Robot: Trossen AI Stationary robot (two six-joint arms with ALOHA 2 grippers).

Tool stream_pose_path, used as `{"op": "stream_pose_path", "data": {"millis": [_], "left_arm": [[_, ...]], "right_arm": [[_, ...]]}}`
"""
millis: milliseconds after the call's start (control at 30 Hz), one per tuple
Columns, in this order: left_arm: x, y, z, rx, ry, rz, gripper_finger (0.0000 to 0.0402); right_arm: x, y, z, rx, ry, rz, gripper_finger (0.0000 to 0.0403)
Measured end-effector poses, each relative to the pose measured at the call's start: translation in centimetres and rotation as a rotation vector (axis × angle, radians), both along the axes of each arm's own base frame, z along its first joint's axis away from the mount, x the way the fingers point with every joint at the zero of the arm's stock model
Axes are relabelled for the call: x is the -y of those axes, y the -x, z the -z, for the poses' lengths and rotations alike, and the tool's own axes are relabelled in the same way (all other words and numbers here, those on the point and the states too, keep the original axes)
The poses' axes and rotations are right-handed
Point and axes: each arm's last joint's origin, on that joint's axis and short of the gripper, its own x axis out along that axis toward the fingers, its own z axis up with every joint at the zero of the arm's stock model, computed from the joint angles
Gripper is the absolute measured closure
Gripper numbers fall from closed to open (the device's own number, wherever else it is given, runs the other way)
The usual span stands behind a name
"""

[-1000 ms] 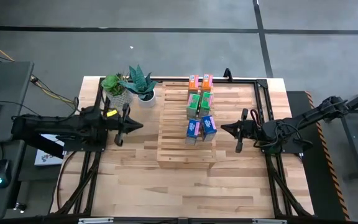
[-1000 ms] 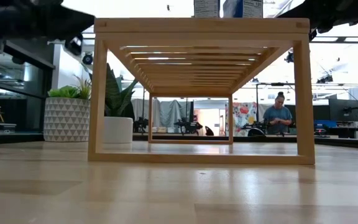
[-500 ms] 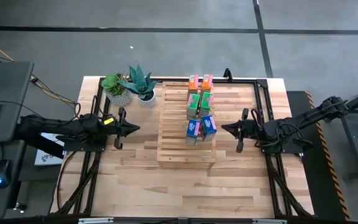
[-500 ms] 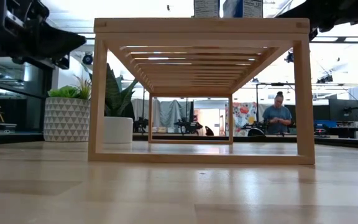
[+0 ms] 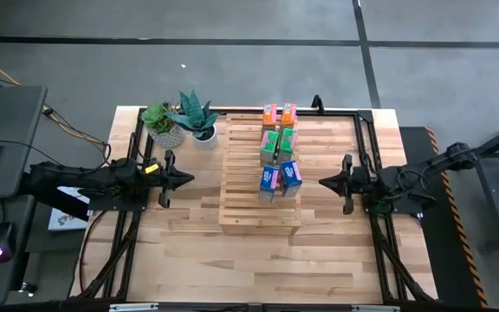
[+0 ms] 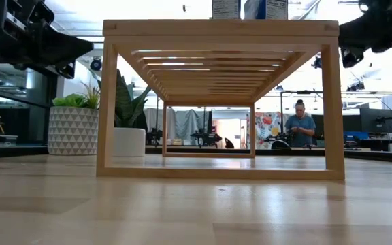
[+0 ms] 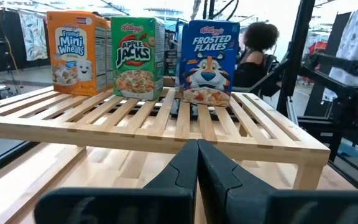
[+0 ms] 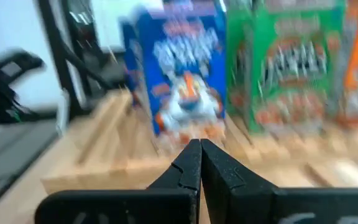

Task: Stack cereal on shelf
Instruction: Return to Home Position

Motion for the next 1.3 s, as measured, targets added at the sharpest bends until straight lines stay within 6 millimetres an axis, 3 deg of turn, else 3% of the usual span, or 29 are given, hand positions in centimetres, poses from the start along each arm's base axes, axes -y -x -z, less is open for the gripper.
{"op": "stream_pose_path", "data": {"millis": [133,300,633,967,1300], "left_arm": [[0.0,0.0,0.0,0.000,0.001,0.000,0.0402],[0.0,0.0,0.0,0.000,0.001,-0.001,0.0402],[0.0,0.0,0.0,0.000,0.001,-0.001,0.0402],[0.0,0.0,0.0,0.000,0.001,-0.002,0.0402],[0.0,0.0,0.0,0.001,0.002,-0.002,0.0402]], "right_arm": [[0.5,0.5,-0.1,0.165,0.041,-0.062,0.0403],[1.4,0.6,-0.2,0.190,0.064,-0.105,0.0403],[2.9,0.0,3.1,0.101,0.020,-0.091,0.0403],[3.0,-0.1,4.1,-0.003,0.061,-0.050,0.0403],[3.2,0.0,5.4,-0.132,-0.050,0.013,0.0403]]}}
